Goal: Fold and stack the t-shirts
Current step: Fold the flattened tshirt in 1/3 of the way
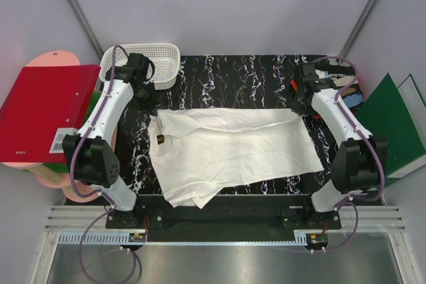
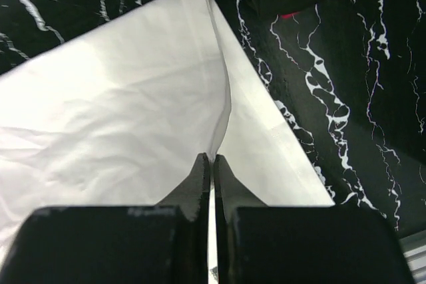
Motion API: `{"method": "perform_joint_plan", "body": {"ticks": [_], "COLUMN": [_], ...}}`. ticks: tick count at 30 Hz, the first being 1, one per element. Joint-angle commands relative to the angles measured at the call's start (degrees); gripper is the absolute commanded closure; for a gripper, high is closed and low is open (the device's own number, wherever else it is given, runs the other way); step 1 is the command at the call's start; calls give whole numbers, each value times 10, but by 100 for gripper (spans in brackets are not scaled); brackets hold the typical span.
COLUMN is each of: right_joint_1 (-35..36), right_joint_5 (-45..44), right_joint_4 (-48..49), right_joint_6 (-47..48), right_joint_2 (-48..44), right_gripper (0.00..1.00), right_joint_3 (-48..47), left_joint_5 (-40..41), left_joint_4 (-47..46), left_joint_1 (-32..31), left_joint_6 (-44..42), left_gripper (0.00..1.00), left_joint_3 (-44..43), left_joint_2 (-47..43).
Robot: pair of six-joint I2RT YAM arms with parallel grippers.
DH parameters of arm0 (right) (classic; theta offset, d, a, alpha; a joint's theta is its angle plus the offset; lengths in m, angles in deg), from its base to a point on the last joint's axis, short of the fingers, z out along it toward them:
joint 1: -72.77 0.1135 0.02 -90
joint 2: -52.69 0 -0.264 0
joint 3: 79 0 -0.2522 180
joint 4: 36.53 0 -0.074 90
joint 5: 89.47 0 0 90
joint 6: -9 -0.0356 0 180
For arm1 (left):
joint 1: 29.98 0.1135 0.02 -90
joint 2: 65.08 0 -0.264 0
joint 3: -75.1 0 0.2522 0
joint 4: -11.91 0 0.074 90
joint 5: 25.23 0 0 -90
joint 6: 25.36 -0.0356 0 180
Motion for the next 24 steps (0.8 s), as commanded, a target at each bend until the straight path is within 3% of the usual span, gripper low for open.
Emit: {"method": "perform_joint_plan", "body": {"ticks": [1,9,14,20,24], "right_joint_1": [-3,-2,-2,-3,-1], "right_joint_5": [-45,-64,-125,-121,-86], "right_joint_4": [-27,-53,-62,-42,37], "right_joint_6": [-19,-20,-32,-32,15], "right_joint_2": [52,171,209,139,97], "right_gripper": [100,100,100,100,100], "right_joint_3": [-4,-44,-56,-81,-109], "left_joint_5": [-27,-20,-34,-32,-38], "left_joint_4": [21,32,36,37,31], "left_joint_1": [1,5,6,7,7], "left_joint_6": [4,-3,-6,-9,-9], "left_gripper": [100,100,100,100,100], "left_joint_3": [55,103,102,114,120], "left_joint_2": [-32,-31,-31,-27,-20]}}
